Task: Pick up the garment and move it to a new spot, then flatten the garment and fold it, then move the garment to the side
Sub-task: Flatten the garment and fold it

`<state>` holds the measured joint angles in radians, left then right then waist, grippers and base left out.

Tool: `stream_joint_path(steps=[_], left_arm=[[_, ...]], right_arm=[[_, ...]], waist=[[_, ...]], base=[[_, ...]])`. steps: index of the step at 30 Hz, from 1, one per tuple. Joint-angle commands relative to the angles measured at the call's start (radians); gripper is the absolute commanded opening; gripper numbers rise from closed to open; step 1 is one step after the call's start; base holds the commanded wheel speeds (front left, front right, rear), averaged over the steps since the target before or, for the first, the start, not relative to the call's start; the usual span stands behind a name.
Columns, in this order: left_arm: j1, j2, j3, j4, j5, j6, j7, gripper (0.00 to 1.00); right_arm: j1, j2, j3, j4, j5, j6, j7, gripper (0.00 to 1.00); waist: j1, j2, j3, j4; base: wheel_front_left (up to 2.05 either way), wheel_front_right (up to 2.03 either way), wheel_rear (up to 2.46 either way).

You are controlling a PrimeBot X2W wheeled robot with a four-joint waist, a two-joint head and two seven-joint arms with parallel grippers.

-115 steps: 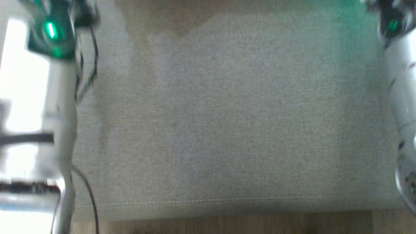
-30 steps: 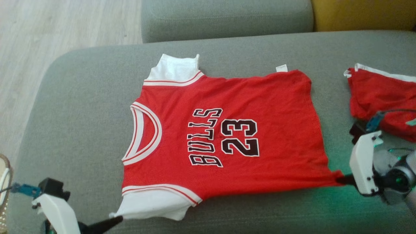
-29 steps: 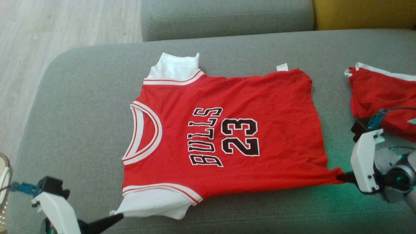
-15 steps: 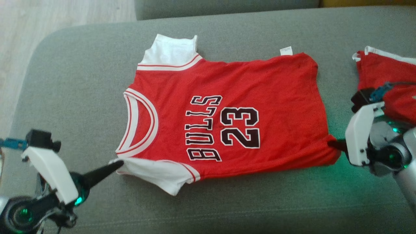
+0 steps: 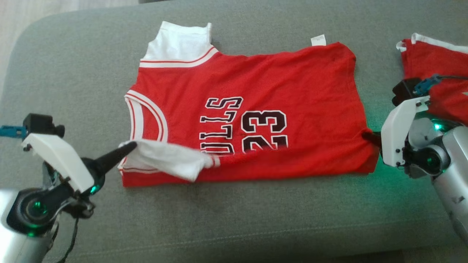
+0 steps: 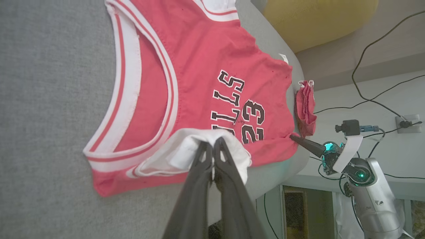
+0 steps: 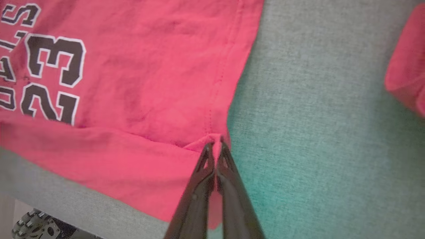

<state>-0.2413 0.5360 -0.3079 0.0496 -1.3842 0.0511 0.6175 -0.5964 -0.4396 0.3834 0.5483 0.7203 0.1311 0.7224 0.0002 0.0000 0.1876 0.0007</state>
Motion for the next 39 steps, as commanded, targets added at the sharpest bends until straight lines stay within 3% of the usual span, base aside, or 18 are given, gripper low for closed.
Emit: stream_joint_path(steps=[1, 24, 25, 26, 27, 33, 38, 39], left_arm=[[-0.077, 0.026, 0.055, -0.008, 0.017, -0.009, -0.021, 0.0], [-0.212, -0.032, 0.017, 0.127, 0.102, 0.023, -0.077, 0.0], [-0.218, -0.036, 0.015, 0.134, 0.107, 0.029, -0.081, 0.0], [-0.224, -0.04, 0.016, 0.143, 0.116, 0.037, -0.093, 0.42], [-0.232, -0.045, 0.019, 0.151, 0.13, 0.043, -0.114, 0.99], [-0.296, -0.087, 0.061, 0.234, 0.217, 0.088, -0.302, 1.0], [-0.321, -0.098, 0.068, 0.277, 0.288, 0.081, -0.436, 1.0], [-0.324, -0.094, 0.07, 0.273, 0.341, 0.071, -0.528, 1.0]], right_arm=[[-0.044, -0.004, 0.004, -0.015, -0.01, 0.0, -0.023, 0.0], [-0.135, 0.016, 0.076, 0.076, 0.024, 0.0, -0.197, 0.0], [-0.138, 0.018, 0.077, 0.081, 0.026, 0.0, -0.208, 0.21], [-0.141, 0.02, 0.076, 0.087, 0.028, 0.0, -0.219, 0.99], [-0.144, 0.023, 0.075, 0.093, 0.032, 0.0, -0.228, 1.0], [-0.169, 0.024, 0.071, 0.143, 0.009, 0.0, -0.296, 1.0], [-0.178, 0.021, 0.053, 0.158, -0.007, 0.0, -0.384, 1.0], [-0.174, 0.019, 0.037, 0.145, -0.015, 0.0, -0.455, 1.0]], waist=[[-0.0002, 0.0, 0.015, -0.009], [-0.0002, 0.0, 0.076, -0.027], [-0.0002, 0.0, 0.077, -0.027], [-0.0002, 0.0, 0.078, -0.026], [-0.0002, 0.0, 0.079, -0.026], [-0.0002, 0.0, 0.077, -0.027], [-0.0002, 0.0, 0.057, -0.027], [-0.0002, 0.0, 0.044, -0.028]], base=[[0.0, 0.0, 0.0], [0.0, 0.0, 0.0], [0.0, 0.0, 0.0], [0.0, 0.0, 0.0], [0.0, 0.0, 0.0], [0.0, 0.0, 0.0], [0.0, 0.0, 0.0], [0.0, 0.0, 0.0]])
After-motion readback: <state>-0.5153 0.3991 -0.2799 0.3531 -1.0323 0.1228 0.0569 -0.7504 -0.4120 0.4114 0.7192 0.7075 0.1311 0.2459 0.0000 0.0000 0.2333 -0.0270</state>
